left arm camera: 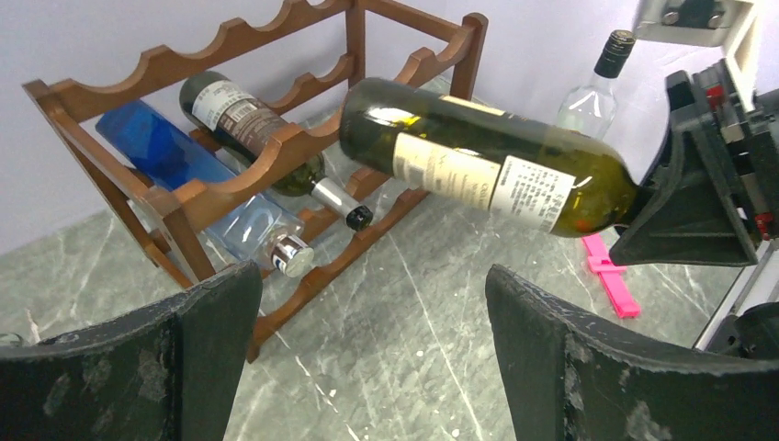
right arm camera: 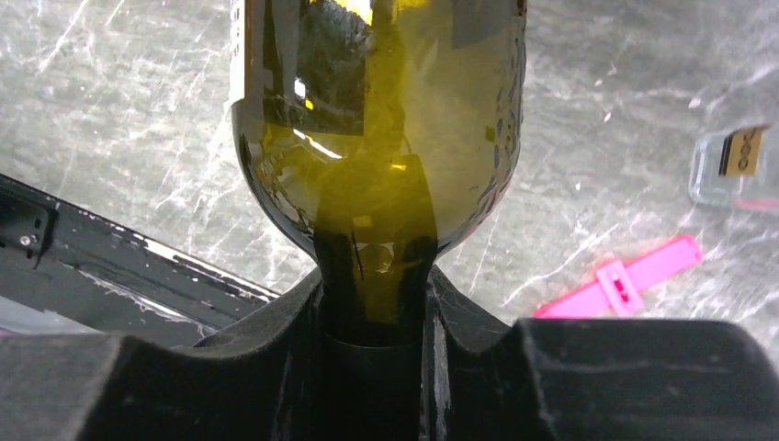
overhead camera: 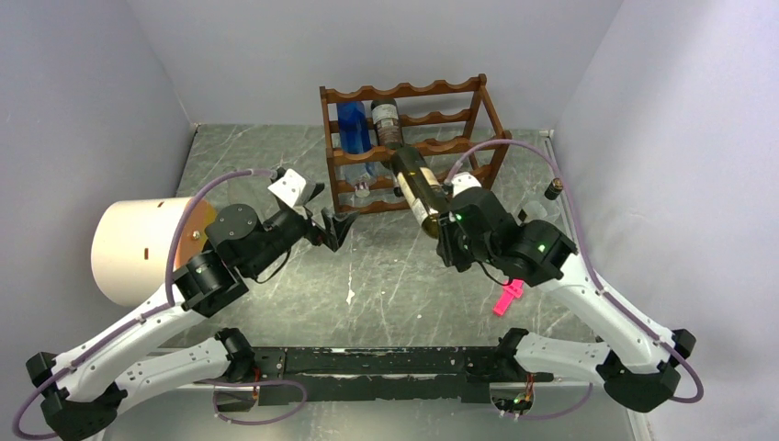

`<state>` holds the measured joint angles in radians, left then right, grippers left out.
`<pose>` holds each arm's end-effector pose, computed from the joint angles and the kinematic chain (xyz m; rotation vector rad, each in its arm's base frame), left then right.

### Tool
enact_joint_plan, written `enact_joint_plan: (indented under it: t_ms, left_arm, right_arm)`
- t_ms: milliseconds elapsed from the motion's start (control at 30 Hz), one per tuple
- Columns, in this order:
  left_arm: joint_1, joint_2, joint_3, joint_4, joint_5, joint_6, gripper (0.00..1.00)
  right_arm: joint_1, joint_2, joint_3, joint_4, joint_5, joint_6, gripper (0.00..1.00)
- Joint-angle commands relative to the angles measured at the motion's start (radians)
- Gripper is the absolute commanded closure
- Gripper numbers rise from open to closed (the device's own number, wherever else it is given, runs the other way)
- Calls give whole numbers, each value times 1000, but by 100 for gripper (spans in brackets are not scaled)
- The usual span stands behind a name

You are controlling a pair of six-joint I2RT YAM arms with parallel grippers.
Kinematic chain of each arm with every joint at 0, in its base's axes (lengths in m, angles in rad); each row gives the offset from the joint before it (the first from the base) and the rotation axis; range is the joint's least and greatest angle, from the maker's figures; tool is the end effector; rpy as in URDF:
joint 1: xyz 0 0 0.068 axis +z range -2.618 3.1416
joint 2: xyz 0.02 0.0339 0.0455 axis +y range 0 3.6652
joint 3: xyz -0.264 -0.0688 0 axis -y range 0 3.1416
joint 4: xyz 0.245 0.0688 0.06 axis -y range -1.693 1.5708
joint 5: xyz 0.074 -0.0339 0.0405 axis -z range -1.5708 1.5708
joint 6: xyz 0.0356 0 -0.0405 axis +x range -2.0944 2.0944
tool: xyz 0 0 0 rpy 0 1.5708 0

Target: Put the wine bottle on the wine rack

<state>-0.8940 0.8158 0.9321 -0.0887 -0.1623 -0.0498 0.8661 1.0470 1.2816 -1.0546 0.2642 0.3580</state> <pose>0.1201 -0.1403 0.3968 0.5239 1.4872 -0.6205 0.1277 0.1358 0.3782 -0.4752 2.3237 0.2787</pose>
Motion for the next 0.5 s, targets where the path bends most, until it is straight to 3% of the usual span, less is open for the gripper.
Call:
enact_joint_plan:
  t_ms: [0, 233, 467]
  left_arm:
    - [-5, -24, -35, 111, -34, -61, 5]
    - [-5, -3, -18, 100, -38, -6, 5]
    - [-5, 31, -9, 82, 56, 87, 5]
  right_arm:
    - [-11, -73, -7, 18, 62, 136, 100]
    - [-12, -120, -72, -10, 82, 209, 100]
    - [-14, -104, -127, 31, 108, 233, 100]
